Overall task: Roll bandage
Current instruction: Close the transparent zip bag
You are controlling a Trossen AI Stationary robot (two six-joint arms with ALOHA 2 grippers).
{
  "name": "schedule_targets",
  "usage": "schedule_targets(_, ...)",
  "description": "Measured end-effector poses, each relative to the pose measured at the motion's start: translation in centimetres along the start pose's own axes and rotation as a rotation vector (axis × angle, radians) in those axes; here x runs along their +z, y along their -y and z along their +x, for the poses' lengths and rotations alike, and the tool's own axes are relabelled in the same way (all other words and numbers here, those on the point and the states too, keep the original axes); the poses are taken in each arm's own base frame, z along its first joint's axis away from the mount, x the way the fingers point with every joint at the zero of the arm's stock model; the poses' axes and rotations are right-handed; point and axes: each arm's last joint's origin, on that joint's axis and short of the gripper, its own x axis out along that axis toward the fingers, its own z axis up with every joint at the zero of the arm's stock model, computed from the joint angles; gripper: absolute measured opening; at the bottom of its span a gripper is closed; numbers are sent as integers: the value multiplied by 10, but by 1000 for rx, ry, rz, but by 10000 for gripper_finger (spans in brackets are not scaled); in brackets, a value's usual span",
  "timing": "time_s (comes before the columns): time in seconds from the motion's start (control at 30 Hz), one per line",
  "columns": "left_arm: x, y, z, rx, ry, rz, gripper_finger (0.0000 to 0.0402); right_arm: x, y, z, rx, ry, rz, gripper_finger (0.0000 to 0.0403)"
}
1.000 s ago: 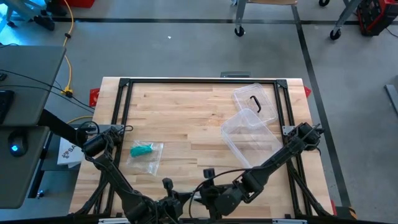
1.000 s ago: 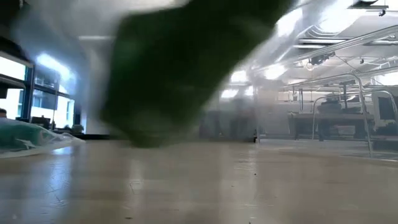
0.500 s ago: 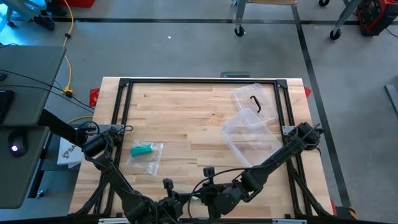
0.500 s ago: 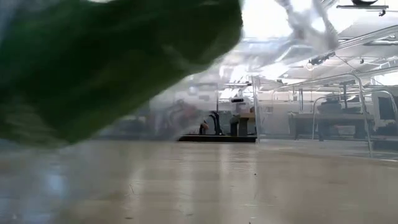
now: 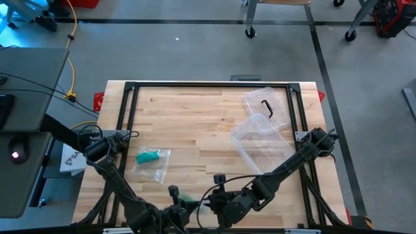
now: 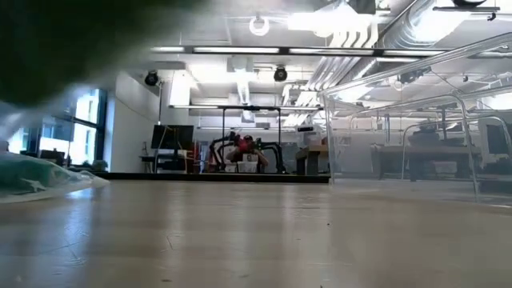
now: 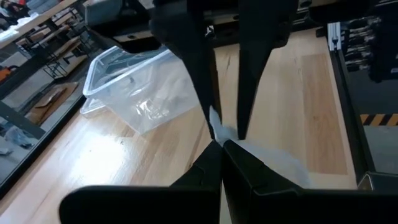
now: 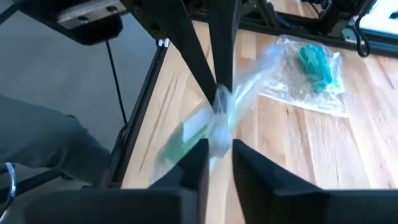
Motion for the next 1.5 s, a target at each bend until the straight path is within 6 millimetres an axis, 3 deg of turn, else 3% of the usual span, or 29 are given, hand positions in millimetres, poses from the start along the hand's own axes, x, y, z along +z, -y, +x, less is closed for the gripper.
schedule_targets(0.17,0,1,-1,-1,2,1,0,-1,0,0,6,-12,26,114)
schedule_targets(0.33,-1,1,-1,-11,-5,2,0,0,0,0,-3,-4,21,127)
schedule_targets(0.5,0,1,-1,-22,-10,-2,0,7,-1,-5,-4,38,-1,106)
schedule_targets(0.73,1,2,-1,-25,-3,-18,0,5,-1,1,22,22,-8,11)
schedule_targets(0.97,0,3,-1,-33,-10,-39,5,3,-3,0,-17,20,-21,6)
schedule_targets(1.33,7,-8,21,-87,-108,-144,131,1,-3,-1,-13,-4,-27,0)
schedule_targets(1.5,9,-10,25,-85,-99,-104,135,0,-4,-1,-12,-7,-30,2)
